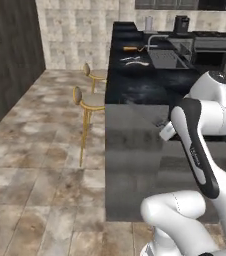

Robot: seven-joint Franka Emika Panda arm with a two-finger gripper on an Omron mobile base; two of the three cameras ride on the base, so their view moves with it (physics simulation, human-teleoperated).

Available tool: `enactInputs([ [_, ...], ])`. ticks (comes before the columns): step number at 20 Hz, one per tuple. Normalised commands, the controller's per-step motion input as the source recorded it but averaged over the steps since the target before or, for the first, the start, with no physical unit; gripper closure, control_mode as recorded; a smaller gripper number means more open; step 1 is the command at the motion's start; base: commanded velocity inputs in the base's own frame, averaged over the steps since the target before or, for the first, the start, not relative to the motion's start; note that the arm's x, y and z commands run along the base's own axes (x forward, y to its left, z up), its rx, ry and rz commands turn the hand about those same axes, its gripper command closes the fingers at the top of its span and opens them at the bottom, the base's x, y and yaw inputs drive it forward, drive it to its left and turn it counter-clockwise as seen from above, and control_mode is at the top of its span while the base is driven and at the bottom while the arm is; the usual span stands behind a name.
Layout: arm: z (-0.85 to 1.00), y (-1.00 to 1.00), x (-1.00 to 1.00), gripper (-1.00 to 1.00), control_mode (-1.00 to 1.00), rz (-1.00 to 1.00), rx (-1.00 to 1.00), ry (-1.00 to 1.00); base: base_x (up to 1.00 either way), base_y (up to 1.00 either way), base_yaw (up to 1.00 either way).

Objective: Pick up the metallic utensils from the counter and place them in the open drawer. Make sure not to pick up any wooden utensils.

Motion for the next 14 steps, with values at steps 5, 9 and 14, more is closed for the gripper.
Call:
enactInputs([
  [5, 0.0, 0.0, 0.0, 1.0, 1.0, 0.0, 0.0, 0.0, -0.67, -1.0, 0.41],
  [9, 0.0, 0.0, 0.0, 1.0, 1.0, 0.0, 0.0, 0.0, -0.43, -1.0, 0.46],
  [14, 0.0, 0.0, 0.0, 1.0, 1.0, 0.0, 0.0, 0.0, -0.32, -1.0, 0.34],
])
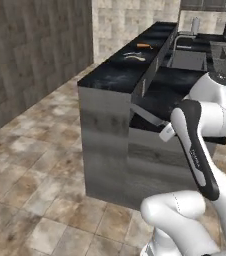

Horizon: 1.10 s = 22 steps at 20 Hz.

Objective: Pick up the metallic utensils from the counter and place them in the open drawer. Make sure not to pick up any wooden utensils.

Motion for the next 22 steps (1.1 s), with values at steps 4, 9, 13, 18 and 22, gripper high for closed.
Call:
enactInputs([
  [4, 0.0, 0.0, 0.0, 1.0, 1.0, 0.0, 0.0, 0.0, -0.3, -1.0, 0.02],
  [9, 0.0, 0.0, 0.0, 1.0, 1.0, 0.0, 0.0, 0.0, -0.11, -1.0, -0.03],
  [13, 0.0, 0.0, 0.0, 1.0, 1.0, 0.0, 0.0, 0.0, 0.11, -1.0, -0.1],
  [18, 0.0, 0.0, 0.0, 1.0, 1.0, 0.0, 0.0, 0.0, 0.26, -1.0, -0.22],
  [22, 0.0, 0.0, 0.0, 1.0, 1.0, 0.0, 0.0, 0.0, 0.33, -1.0, -0.3],
])
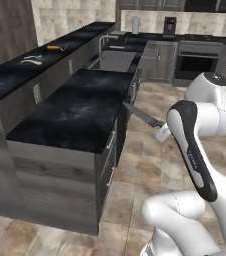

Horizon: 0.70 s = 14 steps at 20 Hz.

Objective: Pick up the metallic utensils from the counter and place them in the open drawer. Make sure not to pick up any wooden utensils.

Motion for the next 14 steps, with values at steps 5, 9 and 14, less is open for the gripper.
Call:
enactInputs([
  [5, 0.0, 0.0, 0.0, 1.0, 1.0, 0.0, 0.0, 0.0, 0.39, -1.0, -0.35],
  [9, 0.0, 0.0, 0.0, 1.0, 1.0, 0.0, 0.0, 0.0, 0.42, -1.0, -0.3],
  [14, 0.0, 0.0, 0.0, 1.0, 1.0, 0.0, 0.0, 0.0, 0.85, -0.56, -0.25],
])
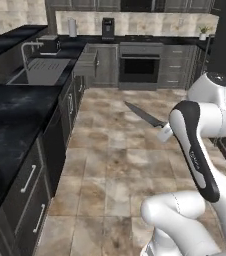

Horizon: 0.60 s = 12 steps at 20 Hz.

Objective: Pick up the metallic utensils from the counter and place them in the open drawer. Make sure not to pick up any wooden utensils.

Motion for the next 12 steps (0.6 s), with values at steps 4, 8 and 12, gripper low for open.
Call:
enactInputs([
  [4, 0.0, 0.0, 0.0, 1.0, 1.0, 0.0, 0.0, 0.0, 0.81, 0.01, -0.09],
  [8, 0.0, 0.0, 0.0, 1.0, 1.0, 0.0, 0.0, 0.0, 0.99, 0.13, -0.02],
  [12, 0.0, 0.0, 0.0, 1.0, 1.0, 0.0, 0.0, 0.0, 1.0, 0.02, -0.03],
])
